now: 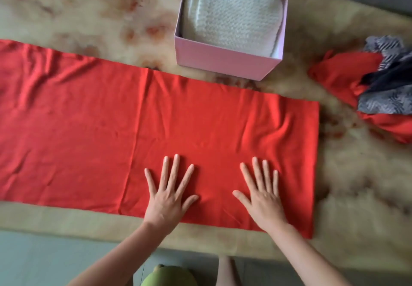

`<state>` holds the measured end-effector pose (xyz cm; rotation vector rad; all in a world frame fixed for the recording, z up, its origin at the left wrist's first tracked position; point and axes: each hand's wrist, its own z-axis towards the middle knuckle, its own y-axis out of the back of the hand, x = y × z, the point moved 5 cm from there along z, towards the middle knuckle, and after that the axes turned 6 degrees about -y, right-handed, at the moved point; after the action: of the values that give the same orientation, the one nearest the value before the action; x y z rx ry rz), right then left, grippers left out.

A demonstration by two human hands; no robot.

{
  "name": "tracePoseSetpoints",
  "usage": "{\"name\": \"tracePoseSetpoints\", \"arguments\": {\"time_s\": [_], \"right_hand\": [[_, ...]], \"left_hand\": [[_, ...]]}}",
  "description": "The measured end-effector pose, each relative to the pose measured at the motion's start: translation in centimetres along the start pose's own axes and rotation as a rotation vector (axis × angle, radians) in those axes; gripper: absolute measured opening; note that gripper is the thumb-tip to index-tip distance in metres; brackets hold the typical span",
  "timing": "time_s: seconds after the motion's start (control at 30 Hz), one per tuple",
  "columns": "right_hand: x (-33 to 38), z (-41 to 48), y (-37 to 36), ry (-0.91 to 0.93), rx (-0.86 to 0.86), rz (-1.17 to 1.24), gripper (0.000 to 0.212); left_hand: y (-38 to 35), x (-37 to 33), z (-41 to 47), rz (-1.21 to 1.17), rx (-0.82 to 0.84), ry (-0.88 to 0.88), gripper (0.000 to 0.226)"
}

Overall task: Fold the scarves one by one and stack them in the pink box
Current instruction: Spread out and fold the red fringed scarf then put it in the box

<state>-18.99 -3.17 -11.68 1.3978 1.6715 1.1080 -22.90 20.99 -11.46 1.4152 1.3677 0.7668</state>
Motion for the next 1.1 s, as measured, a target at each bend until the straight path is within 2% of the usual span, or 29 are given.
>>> {"name": "tracePoseSetpoints", "arguments": {"time_s": [0.13,0.23,0.4,0.63,0.7,0.8,0.93,1.1], "right_hand": [[-6.5,-2.0,-0.3,-0.21,0.032,0.044,0.076],[-8.9,-3.3,0.1,-0.33,0.033,0.113,0.077],[-5.8,-5.4,-1.0,-0.14,0.019,0.029,0.074],[-10.0,-6.8,-1.8,-0.293,0.02,0.126,0.074],[-9.9,-4.8,0.1,-0.304,-0.032,0.188,0.073],[-8.6,1.7,3.6,-0.191,-0.132,0.277,0.07],[-8.9,10.3,6.0,-0.103,-0.128,0.323,0.065],[-15.6,12.8,6.5,-0.25,-0.206,0.188,0.064]], "left_hand": [[-0.8,-4.5,0.4,-0.019,0.041,-0.082,0.071],[-0.6,-6.5,1.1,0.003,0.019,-0.146,0.071],[-0.1,-6.8,2.8,0.038,-0.035,-0.157,0.068],[0.9,-9.3,6.4,0.016,-0.005,-0.21,0.068],[2.0,-10.4,9.4,0.0,-0.021,-0.219,0.067],[3.6,-11.8,14.4,-0.011,-0.054,-0.236,0.064],[4.6,-12.8,19.0,0.038,-0.015,-0.208,0.068],[5.5,-15.0,22.3,0.032,0.008,-0.27,0.067]]}}
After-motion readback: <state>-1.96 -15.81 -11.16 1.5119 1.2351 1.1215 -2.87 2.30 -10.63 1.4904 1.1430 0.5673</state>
